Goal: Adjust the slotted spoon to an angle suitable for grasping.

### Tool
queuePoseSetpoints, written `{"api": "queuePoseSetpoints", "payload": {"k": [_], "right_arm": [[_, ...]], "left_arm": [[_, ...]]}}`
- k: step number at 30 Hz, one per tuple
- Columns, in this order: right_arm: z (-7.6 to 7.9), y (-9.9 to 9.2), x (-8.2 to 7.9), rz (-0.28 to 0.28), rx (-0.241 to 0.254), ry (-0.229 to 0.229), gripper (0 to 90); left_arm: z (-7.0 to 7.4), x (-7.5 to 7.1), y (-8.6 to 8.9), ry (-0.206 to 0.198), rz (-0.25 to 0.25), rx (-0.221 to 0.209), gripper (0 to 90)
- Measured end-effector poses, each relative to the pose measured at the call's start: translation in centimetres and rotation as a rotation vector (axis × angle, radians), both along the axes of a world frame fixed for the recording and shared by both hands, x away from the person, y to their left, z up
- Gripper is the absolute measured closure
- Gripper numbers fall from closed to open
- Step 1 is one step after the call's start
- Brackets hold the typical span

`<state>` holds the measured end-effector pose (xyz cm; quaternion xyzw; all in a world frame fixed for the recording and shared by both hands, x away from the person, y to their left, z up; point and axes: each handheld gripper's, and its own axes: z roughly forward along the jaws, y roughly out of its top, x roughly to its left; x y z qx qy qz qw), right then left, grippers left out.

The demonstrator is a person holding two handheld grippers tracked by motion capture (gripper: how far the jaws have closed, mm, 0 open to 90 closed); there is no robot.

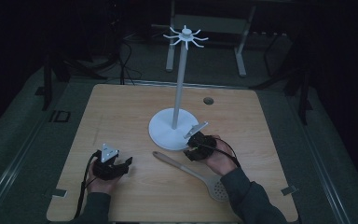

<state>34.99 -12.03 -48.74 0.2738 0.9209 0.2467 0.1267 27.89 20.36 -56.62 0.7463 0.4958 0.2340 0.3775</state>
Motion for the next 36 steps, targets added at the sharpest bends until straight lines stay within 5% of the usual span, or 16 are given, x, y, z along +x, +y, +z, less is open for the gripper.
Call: {"api": "queuePoseSetpoints", "payload": {"k": [36], "right_arm": [[-2.5,2.8,0.8,0.088,-0.093,0.111,57.7]], "left_arm": [[0.0,0.0,0.0,0.002,-0.001,-0.002,35.9]]}}
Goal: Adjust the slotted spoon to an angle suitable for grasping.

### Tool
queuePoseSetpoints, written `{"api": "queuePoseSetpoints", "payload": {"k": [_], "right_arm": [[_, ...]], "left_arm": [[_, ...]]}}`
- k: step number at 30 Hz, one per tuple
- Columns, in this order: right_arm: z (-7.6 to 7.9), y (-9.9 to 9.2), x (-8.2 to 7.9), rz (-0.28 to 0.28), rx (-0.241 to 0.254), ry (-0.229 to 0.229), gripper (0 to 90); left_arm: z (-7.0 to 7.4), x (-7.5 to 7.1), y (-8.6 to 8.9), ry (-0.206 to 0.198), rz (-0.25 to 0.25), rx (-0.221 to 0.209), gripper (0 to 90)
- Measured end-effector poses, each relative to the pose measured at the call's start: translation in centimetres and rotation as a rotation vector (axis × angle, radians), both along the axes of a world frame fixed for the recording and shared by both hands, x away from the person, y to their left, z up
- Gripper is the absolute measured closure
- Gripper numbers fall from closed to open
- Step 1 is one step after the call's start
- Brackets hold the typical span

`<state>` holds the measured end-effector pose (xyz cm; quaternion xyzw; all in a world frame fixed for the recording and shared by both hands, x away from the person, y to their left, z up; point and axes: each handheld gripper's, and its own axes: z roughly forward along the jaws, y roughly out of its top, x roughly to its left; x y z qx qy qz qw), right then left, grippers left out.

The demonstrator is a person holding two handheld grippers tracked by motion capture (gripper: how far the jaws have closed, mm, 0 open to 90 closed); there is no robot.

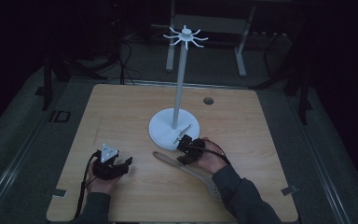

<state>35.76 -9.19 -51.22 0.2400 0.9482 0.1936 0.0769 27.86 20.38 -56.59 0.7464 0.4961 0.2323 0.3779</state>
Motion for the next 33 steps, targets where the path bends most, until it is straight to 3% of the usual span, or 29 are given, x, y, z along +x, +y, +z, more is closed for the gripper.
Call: {"api": "queuePoseSetpoints", "payload": {"k": [17,25,33], "right_arm": [[-1.3,1.3,-0.4,0.071,-0.050,0.081,58.5],[-2.0,1.8,-0.4,0.091,-0.090,0.125,65.9],[-2.4,2.3,-0.6,0.095,-0.122,0.123,72.2]], "left_arm": [[0.0,0.0,0.0,0.000,0.000,0.001,35.9],[0.0,0.0,0.0,0.000,0.001,0.002,35.8],[0.0,0.0,0.0,0.001,0.003,0.002,35.8]]}}
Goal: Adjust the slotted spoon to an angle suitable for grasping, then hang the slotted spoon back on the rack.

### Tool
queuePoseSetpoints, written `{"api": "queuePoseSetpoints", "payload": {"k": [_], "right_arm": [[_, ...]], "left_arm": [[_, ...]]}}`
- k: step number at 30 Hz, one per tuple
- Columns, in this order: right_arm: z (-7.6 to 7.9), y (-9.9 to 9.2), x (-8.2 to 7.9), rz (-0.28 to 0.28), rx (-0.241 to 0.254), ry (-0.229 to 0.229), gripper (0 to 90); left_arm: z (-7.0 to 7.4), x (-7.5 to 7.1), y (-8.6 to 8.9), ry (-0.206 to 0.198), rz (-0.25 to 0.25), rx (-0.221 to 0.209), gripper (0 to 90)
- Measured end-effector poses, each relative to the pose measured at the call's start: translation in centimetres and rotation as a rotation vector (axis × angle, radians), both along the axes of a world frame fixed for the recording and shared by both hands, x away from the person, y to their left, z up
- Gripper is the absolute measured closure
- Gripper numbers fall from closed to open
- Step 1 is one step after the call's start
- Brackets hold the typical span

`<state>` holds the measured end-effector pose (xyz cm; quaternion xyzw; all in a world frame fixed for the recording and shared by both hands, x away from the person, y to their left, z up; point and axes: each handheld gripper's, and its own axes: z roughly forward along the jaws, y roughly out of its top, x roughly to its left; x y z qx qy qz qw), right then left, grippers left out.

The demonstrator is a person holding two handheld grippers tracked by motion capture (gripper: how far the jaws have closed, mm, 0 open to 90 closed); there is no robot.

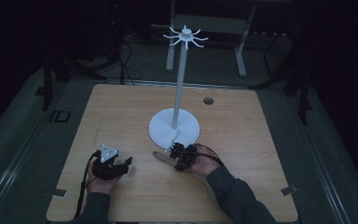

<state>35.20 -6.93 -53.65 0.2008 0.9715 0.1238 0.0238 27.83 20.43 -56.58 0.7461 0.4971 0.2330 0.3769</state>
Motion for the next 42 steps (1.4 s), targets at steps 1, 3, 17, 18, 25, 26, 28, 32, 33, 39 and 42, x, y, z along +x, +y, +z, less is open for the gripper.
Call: {"api": "queuePoseSetpoints", "payload": {"k": [1,3,17,18,25,26,28,32,33,39,42], "right_arm": [[0.0,0.1,-0.1,0.006,-0.010,-0.007,72.6],[0.0,0.3,-0.3,0.003,-0.024,-0.017,73.2],[0.0,0.1,-0.7,0.005,-0.001,-0.037,73.8],[0.0,0.1,-0.7,0.001,0.001,-0.038,73.8],[0.5,-0.4,-0.7,-0.015,0.030,-0.055,73.7],[0.5,-0.4,-0.7,-0.015,0.030,-0.055,73.7],[0.7,-0.7,-0.7,-0.028,0.044,-0.060,73.7],[1.0,-1.1,-0.6,-0.046,0.070,-0.063,73.7],[1.1,-1.2,-0.6,-0.051,0.074,-0.065,73.7],[1.6,-1.7,-0.7,-0.064,0.106,-0.082,73.7],[1.9,-1.9,-0.6,-0.080,0.125,-0.087,73.7]], "left_arm": [[0.0,0.0,0.0,0.000,-0.001,0.001,35.8],[0.0,0.0,0.0,-0.001,-0.001,0.000,35.8],[0.0,0.1,0.0,-0.002,-0.002,-0.002,35.8],[0.0,0.1,0.0,-0.002,-0.003,-0.001,35.8],[0.0,0.1,-0.1,-0.002,-0.003,0.001,35.8],[0.0,0.1,-0.1,-0.002,-0.003,0.001,35.8],[0.0,0.1,-0.1,-0.003,-0.004,0.000,35.9],[0.0,0.1,-0.1,-0.002,-0.004,0.001,35.8],[0.0,0.1,-0.1,-0.002,-0.005,0.002,35.8],[0.0,0.1,-0.1,-0.003,-0.005,0.005,35.8],[0.0,0.1,-0.1,-0.003,-0.005,0.003,35.8]]}}
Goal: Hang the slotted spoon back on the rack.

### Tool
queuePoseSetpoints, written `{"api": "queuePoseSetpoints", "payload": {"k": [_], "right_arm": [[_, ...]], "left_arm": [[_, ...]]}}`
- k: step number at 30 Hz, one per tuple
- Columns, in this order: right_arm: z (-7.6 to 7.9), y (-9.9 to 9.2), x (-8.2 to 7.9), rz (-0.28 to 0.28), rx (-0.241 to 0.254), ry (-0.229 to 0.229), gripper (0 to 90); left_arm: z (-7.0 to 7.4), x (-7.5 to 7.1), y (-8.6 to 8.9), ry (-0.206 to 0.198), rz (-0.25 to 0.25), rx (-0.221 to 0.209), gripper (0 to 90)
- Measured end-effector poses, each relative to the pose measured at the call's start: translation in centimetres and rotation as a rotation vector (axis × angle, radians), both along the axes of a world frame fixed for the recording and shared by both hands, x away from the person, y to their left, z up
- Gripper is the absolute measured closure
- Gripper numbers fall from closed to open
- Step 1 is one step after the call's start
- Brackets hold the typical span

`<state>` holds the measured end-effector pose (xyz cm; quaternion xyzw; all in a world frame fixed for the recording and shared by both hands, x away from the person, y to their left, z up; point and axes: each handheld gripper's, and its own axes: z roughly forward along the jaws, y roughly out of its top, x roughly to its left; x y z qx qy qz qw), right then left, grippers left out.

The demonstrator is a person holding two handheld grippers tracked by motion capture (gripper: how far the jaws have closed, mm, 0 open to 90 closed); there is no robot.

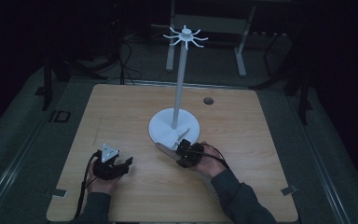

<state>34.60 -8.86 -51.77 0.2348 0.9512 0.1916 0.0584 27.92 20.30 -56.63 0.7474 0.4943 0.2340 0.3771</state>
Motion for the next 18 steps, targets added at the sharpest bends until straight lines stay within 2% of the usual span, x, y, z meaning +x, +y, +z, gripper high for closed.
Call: {"api": "queuePoseSetpoints", "payload": {"k": [5,11,18], "right_arm": [[0.4,-0.5,0.2,-0.025,0.029,-0.002,73.7],[1.0,-1.3,0.4,-0.041,0.070,-0.027,73.8],[1.9,-2.3,0.7,-0.091,0.130,-0.050,73.7]], "left_arm": [[0.0,0.0,0.0,0.002,0.000,0.002,35.8],[0.0,0.0,0.0,0.000,0.000,0.002,35.8],[0.0,0.0,0.0,0.003,0.000,0.006,35.8]]}}
